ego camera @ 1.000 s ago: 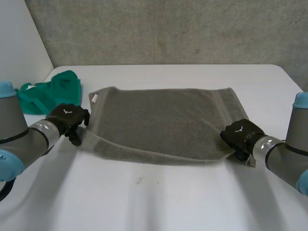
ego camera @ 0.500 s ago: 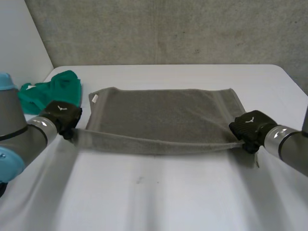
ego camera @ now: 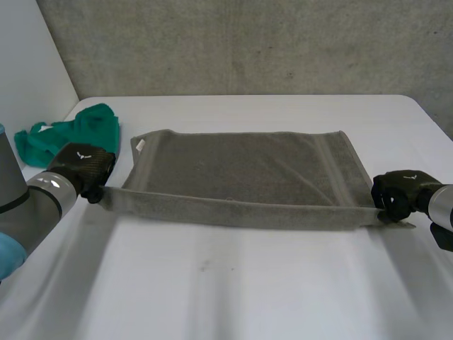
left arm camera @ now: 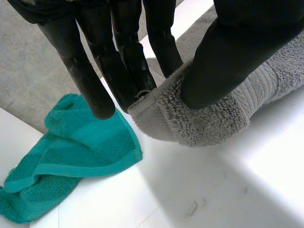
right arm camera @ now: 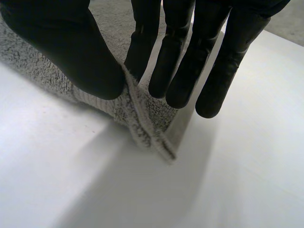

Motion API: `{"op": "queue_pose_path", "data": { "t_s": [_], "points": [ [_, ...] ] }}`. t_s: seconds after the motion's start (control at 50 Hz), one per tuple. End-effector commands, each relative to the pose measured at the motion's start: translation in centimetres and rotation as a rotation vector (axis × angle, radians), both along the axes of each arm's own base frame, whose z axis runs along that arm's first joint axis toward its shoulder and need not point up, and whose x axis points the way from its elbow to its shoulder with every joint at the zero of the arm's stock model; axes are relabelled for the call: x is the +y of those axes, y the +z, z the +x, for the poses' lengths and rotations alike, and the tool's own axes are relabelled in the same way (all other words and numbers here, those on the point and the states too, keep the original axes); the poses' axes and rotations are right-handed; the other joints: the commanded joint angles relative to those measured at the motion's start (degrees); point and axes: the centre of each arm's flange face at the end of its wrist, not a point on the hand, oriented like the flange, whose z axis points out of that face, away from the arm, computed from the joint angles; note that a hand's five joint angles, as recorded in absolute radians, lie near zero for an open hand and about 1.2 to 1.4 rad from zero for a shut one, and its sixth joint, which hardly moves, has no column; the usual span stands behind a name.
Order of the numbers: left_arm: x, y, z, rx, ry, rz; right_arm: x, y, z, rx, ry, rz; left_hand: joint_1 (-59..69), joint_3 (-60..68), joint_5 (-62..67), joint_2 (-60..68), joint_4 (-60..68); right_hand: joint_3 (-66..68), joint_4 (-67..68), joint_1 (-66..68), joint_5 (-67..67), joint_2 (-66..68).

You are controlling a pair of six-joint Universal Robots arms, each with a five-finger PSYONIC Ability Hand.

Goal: Fold the laundry.

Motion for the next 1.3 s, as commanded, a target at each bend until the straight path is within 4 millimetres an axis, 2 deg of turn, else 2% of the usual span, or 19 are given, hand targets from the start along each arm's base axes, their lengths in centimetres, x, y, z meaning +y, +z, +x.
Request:
{"op": "queue_pose_path", "data": {
  "t_s": [0.02,0.12,0.18,0.34,0.36,0.42,0.48,0.64,0.78,0.82,0.88,1.02,1.2,1.3],
  "points": [
    [1.0,-0.3,0.1,-0.003,-0.005,0.021,1.2,-0.3,0.6,-0.038,0.084,0.055,14.14,11.72,14.21,11.46,11.27,12.47,12.29,23.5,13.62,12.49],
    [2.1,-0.1,0.6,-0.006,0.002,0.032,2.8,0.3,0.8,0.03,0.166,0.11,14.14,11.72,14.21,11.46,11.27,12.47,12.29,23.5,13.62,12.49],
    [3.5,-0.2,0.9,-0.023,0.0,0.067,5.0,1.1,0.5,0.141,0.257,0.185,14.14,11.72,14.21,11.46,11.27,12.47,12.29,23.5,13.62,12.49],
    [8.0,-0.3,2.0,-0.068,-0.005,0.225,8.4,2.5,-2.0,0.346,0.336,0.321,14.14,11.72,14.21,11.46,11.27,12.47,12.29,23.5,13.62,12.49],
    [8.7,-0.4,2.1,-0.097,-0.02,0.241,8.5,2.5,-2.1,0.362,0.338,0.318,14.14,11.72,14.21,11.46,11.27,12.47,12.29,23.5,13.62,12.49],
    [9.1,-0.6,2.2,-0.149,-0.046,0.231,8.4,2.8,-2.2,0.388,0.343,0.296,14.14,11.72,14.21,11.46,11.27,12.47,12.29,23.5,13.62,12.49],
    [8.6,-0.5,2.2,-0.185,-0.058,0.187,8.0,2.9,-2.1,0.395,0.335,0.262,14.14,11.72,14.21,11.46,11.27,12.47,12.29,23.5,13.62,12.49],
    [5.8,-0.4,1.7,-0.167,-0.046,0.09,4.9,2.9,-2.2,0.357,0.215,0.105,14.14,11.72,14.21,11.46,11.27,12.47,12.29,23.5,13.62,12.49],
    [3.8,-0.7,1.2,-0.074,-0.006,0.093,4.8,2.1,-1.2,0.301,0.226,0.086,14.14,11.72,14.21,11.46,11.27,12.47,12.29,23.5,13.62,12.49],
    [3.4,-0.8,1.1,-0.053,0.002,0.099,4.8,2.1,-1.1,0.302,0.228,0.087,14.14,11.72,14.21,11.46,11.27,6.68,6.5,17.71,7.83,6.7],
    [3.4,-0.9,1.0,-0.048,0.002,0.105,4.8,2.0,-1.2,0.301,0.226,0.093,14.14,11.72,14.21,11.46,11.27,-8.12,-8.3,2.91,-6.97,-8.11],
    [3.4,-1.0,1.0,-0.047,0.001,0.109,4.8,1.8,-1.3,0.301,0.221,0.108,14.14,11.72,14.21,11.46,11.27,-27.65,-27.83,-16.63,-26.5,-27.64],
    [3.3,-1.0,1.0,-0.046,0.001,0.107,4.7,0.3,-1.3,0.298,0.228,0.161,14.14,11.72,14.21,11.46,11.27,-30.02,-30.2,-18.99,-28.87,-30.01],
    [3.4,-1.2,1.0,-0.049,0.0,0.114,4.7,-0.2,-1.3,0.293,0.231,0.174,14.14,11.72,14.21,11.46,11.27,-27.18,-27.36,-16.15,-26.03,-27.16]
  ]
}}
